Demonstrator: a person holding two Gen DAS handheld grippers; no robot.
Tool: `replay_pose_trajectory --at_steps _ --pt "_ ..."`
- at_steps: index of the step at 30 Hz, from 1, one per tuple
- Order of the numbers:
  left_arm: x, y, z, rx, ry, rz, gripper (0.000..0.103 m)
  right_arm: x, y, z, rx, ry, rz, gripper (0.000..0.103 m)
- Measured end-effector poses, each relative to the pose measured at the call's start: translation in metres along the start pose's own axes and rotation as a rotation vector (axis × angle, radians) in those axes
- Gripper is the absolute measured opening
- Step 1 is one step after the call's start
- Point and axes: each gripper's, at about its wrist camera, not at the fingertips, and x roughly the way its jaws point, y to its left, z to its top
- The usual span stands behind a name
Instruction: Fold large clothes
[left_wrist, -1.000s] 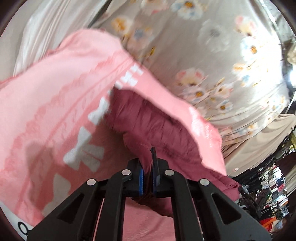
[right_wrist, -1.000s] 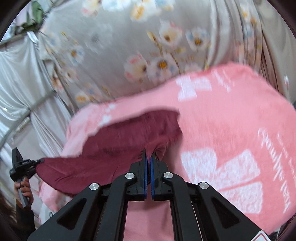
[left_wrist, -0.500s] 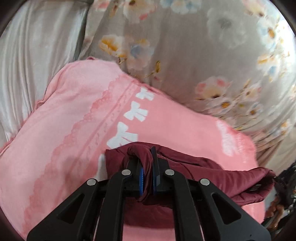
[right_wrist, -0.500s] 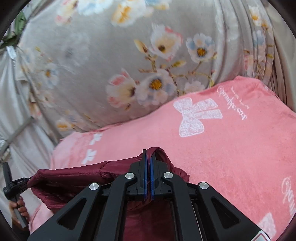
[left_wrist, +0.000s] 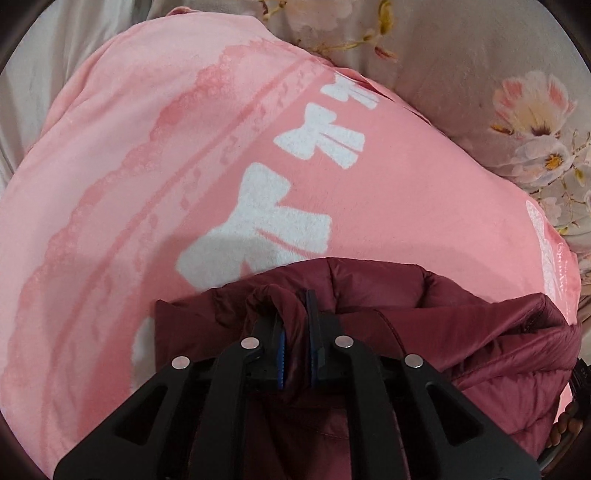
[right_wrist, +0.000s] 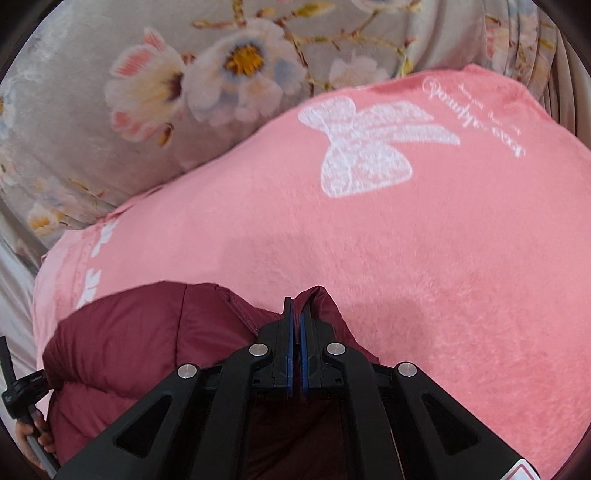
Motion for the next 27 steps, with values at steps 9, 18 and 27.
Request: replay_pose_trajectory --at_steps 9,18,27 --pt "-0.02 0.003 -0.005 0.016 -0.117 -0.037 0.014 -0.006 -0.01 -0.002 0.025 -0.02 0.015 0.013" --pt "-0.123 0.019 0.016 -0.004 -0.247 -0.097 0.045 -0.093 0.017 0.0 -0.105 -0.192 0.01 0.038" --pt "-0.114 -0.023 0.021 0.151 -0.241 0.086 0.092 -0.018 0.038 -0.001 -0.118 -0.011 -0.028 0.049"
